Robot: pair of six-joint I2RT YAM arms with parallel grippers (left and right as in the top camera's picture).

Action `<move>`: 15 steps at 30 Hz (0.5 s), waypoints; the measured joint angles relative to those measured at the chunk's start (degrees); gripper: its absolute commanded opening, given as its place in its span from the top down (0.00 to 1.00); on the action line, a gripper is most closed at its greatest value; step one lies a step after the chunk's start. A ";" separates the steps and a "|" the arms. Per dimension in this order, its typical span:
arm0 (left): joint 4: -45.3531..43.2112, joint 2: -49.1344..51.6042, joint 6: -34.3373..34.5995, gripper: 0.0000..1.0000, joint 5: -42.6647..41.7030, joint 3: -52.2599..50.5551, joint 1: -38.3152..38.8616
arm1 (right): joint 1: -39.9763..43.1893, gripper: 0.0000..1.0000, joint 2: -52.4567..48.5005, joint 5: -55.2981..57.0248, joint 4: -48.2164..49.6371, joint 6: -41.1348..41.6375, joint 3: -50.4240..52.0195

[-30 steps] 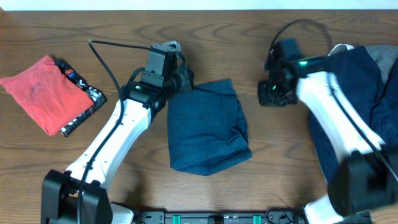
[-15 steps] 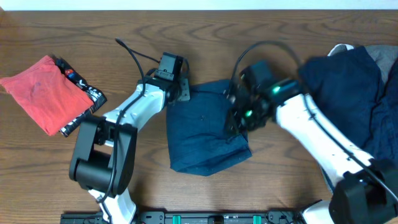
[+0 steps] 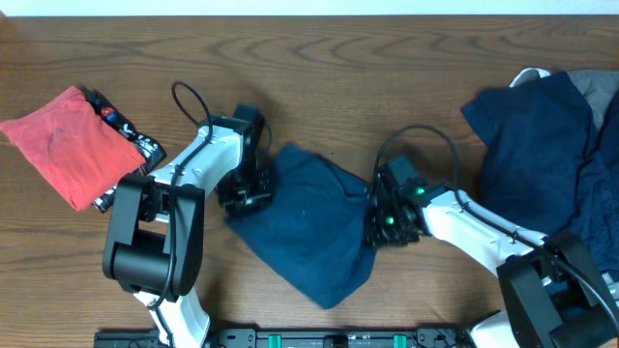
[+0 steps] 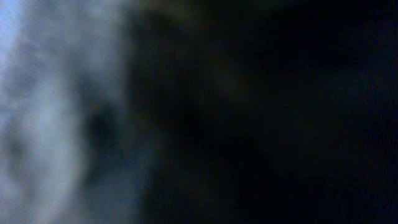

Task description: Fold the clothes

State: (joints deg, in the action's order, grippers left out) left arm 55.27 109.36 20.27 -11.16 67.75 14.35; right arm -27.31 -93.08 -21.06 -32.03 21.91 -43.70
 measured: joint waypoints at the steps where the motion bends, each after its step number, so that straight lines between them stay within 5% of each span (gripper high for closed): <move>1: 2.58 0.04 0.04 0.54 -1.49 0.00 0.04 | 0.85 0.73 0.00 1.11 3.41 0.02 0.09; 8: 5.68 -1.05 -0.09 0.47 -9.84 0.00 0.44 | 5.99 0.71 -0.22 7.43 22.40 0.72 -0.07; 10: 4.22 -2.84 -0.13 0.39 -10.32 0.00 0.44 | 6.05 0.69 -0.22 8.00 22.34 0.72 -0.07; 13: 1.73 -7.15 -0.35 0.08 -10.12 0.00 0.44 | 6.05 0.68 -0.22 8.11 20.39 0.72 -0.07; 15: 0.33 -9.77 0.07 0.02 -9.77 0.02 0.44 | 6.05 0.67 -0.22 8.15 18.73 0.63 -0.04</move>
State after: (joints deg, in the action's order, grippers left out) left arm 55.59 99.59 20.34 -20.93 67.77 14.79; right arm -21.26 -93.30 -12.91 -13.30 22.55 -43.75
